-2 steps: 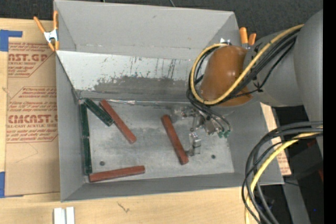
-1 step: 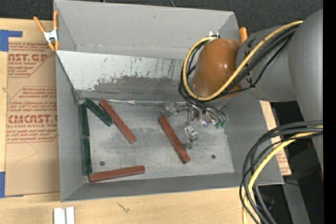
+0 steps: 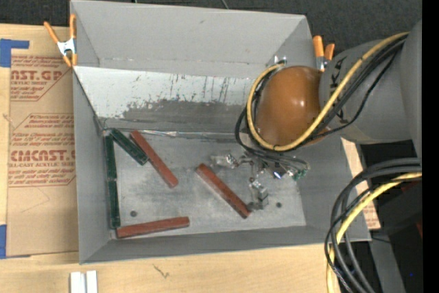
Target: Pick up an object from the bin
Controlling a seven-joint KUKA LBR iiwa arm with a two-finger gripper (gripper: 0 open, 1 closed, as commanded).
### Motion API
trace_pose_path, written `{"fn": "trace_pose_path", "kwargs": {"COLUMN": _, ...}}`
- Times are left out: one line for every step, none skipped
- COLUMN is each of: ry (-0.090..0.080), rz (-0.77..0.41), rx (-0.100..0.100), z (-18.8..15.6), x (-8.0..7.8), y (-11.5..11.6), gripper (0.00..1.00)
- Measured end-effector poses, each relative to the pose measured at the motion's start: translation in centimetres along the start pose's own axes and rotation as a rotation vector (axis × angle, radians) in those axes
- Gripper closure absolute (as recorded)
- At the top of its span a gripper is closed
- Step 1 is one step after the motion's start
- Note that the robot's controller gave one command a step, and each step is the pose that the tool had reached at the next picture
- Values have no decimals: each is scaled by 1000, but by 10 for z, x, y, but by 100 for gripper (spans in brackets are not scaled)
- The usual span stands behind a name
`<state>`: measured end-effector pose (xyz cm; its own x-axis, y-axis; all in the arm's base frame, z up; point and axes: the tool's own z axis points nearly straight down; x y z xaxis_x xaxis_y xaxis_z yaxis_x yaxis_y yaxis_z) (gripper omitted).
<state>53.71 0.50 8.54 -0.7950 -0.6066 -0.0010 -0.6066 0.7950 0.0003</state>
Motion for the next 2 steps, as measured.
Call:
{"fn": "trace_pose_path", "kwargs": {"ry": 1, "rz": -44, "rx": -1, "z": 2, "x": -32, "y": 9, "gripper": 0}}
{"fn": "trace_pose_path", "kwargs": {"ry": -3, "rz": 103, "rx": 1, "z": 7, "x": -36, "y": 25, "gripper": 100}}
